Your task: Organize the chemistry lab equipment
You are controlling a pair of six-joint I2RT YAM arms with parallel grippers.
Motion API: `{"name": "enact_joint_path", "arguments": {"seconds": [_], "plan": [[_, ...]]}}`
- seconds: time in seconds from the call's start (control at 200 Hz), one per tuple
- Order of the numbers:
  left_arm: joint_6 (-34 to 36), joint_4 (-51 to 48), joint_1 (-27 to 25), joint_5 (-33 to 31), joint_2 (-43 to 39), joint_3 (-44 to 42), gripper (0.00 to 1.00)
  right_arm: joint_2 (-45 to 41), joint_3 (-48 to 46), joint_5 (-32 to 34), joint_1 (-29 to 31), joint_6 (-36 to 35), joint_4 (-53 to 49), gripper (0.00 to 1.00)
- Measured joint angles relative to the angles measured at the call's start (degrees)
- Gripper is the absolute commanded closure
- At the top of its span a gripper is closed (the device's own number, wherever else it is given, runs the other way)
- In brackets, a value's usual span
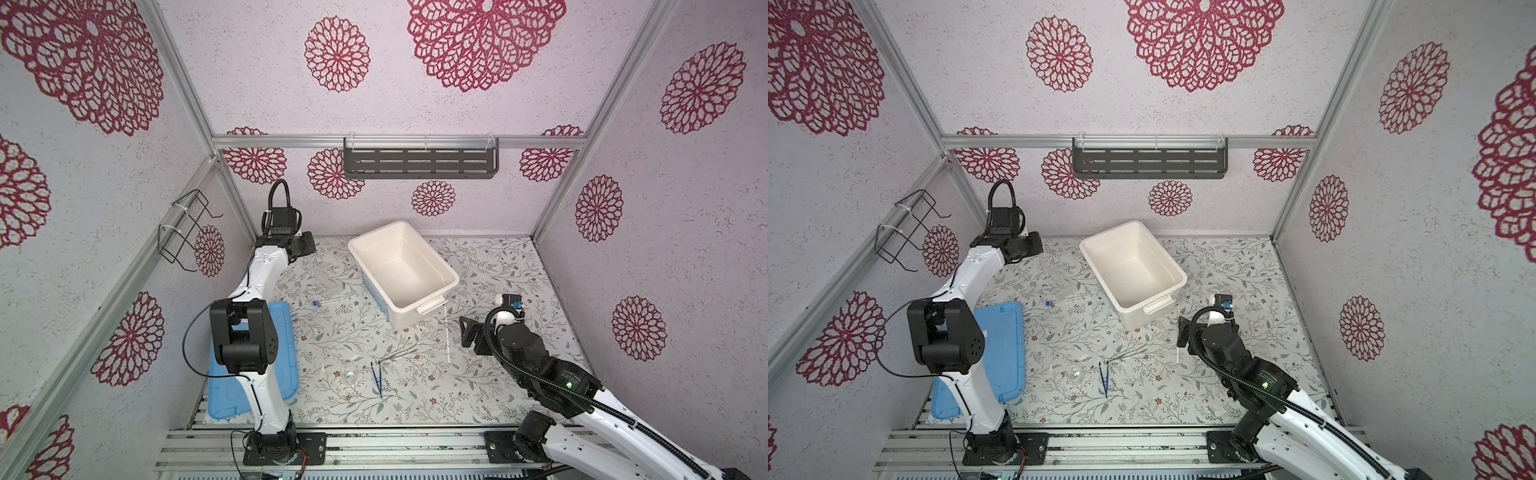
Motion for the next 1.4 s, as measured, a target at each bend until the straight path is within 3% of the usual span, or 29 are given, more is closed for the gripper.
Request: {"name": "enact_joint_path", "arguments": {"seconds": [1.401], "plan": [[1.2,5.6,2.1,4.4,3.2,1.2,0.86,1.8,0.0,-2.3,0.0,-0.5,2.2,0.01]]}}
